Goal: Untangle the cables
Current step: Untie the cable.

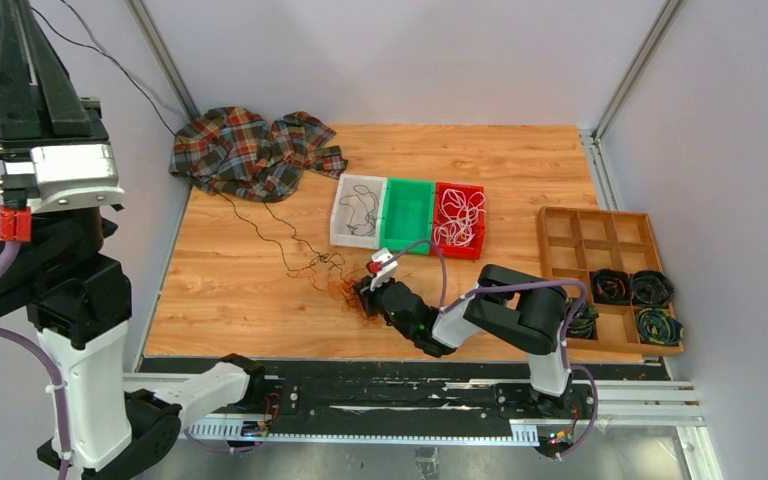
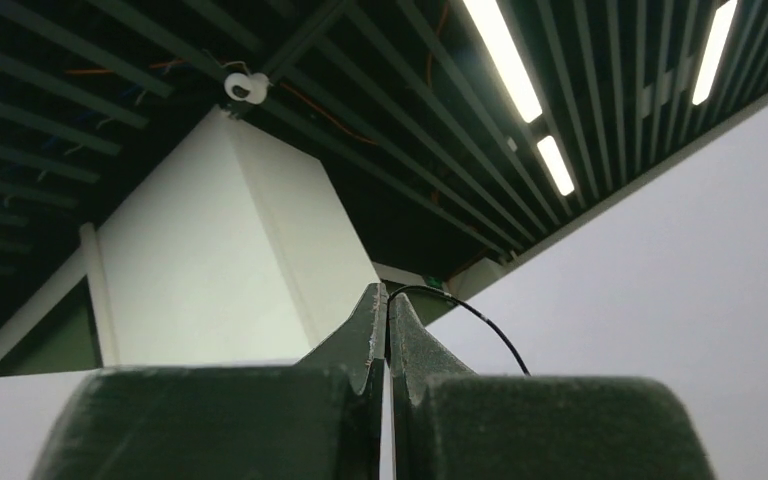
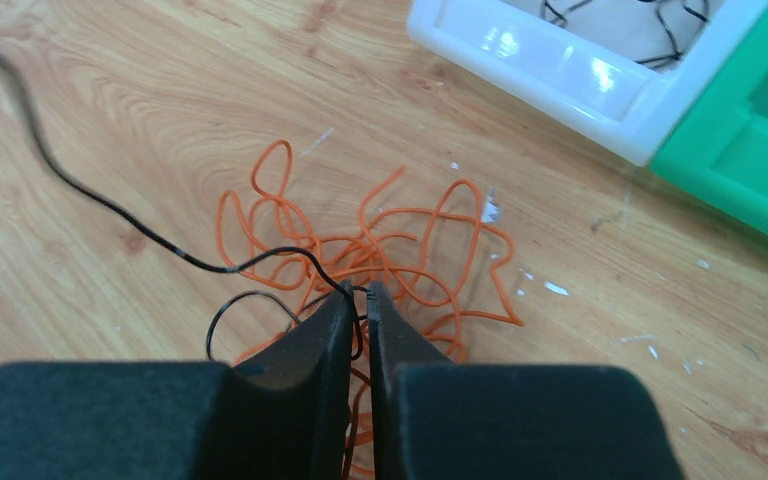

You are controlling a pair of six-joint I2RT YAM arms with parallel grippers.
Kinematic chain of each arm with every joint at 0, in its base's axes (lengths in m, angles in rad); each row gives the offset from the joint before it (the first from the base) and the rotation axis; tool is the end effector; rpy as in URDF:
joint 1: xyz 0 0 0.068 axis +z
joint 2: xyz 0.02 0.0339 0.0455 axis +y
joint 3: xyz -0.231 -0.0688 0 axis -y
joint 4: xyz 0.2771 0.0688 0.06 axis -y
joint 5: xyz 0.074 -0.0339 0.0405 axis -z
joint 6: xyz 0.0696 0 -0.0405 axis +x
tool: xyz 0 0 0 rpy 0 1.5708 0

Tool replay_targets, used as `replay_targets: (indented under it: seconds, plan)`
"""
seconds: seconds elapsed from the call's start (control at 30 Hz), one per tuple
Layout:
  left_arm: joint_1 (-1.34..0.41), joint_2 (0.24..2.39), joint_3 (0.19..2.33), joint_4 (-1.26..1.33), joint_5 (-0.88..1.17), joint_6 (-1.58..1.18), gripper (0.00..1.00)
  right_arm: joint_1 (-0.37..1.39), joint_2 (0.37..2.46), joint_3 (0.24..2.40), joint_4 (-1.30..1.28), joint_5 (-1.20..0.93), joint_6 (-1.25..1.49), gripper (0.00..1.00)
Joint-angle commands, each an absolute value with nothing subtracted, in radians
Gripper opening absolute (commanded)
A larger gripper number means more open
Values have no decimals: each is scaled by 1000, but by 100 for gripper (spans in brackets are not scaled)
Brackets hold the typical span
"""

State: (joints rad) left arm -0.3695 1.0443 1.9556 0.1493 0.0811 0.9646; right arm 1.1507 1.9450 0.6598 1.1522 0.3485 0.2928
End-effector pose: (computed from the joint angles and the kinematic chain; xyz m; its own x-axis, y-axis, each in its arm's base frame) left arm 0.0878 -0.0400 0.6941 0.7898 0.5725 -0.2201 -0.4427 0.7804 0.4416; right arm 0.1760 0.3357 0.0611 -0.2596 0.0839 -0.9621 -0.6739 0.6979 0.2427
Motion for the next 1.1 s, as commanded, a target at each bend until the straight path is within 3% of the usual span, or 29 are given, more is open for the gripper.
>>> replay_targets:
  seconds: [0.0, 0.47, 0.53, 0.63, 0.8, 1.07]
  plan:
    - [-370, 1097, 2042, 288, 54, 1023, 1, 1163, 1959, 644, 1100, 469, 328, 8]
    - [-370, 1361, 2441, 349, 118, 1142, 0, 1169, 1941, 619, 987, 680, 395, 1]
    - [-368, 1338, 2396, 348, 137, 1136, 0, 1174, 1943, 620, 1035, 644, 354, 2]
    - [-369, 1248, 2202, 348, 178, 1109, 1, 1195, 1925, 614, 1165, 575, 233, 14]
    - [-369, 1153, 2019, 339, 209, 1097, 0, 1225, 1776, 573, 1269, 377, 62, 48]
    - [-370, 1112, 1944, 274, 230, 1083, 0, 1227, 1509, 661, 1006, 50, -94, 60]
